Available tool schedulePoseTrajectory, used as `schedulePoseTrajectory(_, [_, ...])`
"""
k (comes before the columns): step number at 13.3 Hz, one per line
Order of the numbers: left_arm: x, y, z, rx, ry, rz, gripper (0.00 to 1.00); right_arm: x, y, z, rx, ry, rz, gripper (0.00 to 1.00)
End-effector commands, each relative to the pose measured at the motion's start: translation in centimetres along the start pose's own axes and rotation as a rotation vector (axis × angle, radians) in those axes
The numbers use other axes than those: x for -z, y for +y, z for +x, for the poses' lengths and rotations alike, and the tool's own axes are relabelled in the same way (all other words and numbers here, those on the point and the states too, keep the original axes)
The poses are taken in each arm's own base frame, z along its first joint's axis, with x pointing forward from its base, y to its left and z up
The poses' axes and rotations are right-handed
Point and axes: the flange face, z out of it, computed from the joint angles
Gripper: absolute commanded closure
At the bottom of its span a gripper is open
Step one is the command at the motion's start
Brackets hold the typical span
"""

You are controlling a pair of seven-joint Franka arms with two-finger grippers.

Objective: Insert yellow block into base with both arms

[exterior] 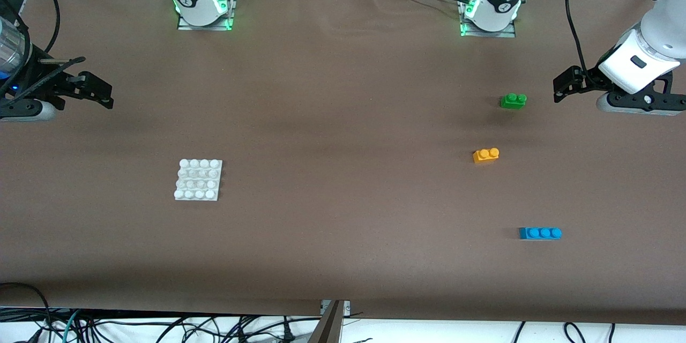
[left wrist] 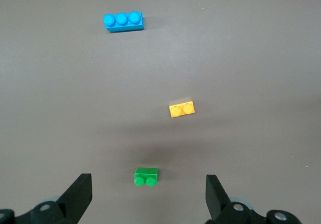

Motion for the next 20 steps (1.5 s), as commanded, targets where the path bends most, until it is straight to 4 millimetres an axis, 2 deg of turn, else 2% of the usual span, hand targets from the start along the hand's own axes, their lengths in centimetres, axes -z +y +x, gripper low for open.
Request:
schedulePoseTrajectory(1, [0.60, -0.07, 0.27, -0.015, -0.005, 0.002, 0.00, 0.50, -0.17, 0.06, -0.008, 0.014, 0.012, 0.00])
schedulePoseTrajectory(20, [0.73, 0.08, -0.24, -0.014, -0.047, 0.002, 0.00, 0.50, -0.17, 0.06, -0.011, 0.014, 0.012, 0.00])
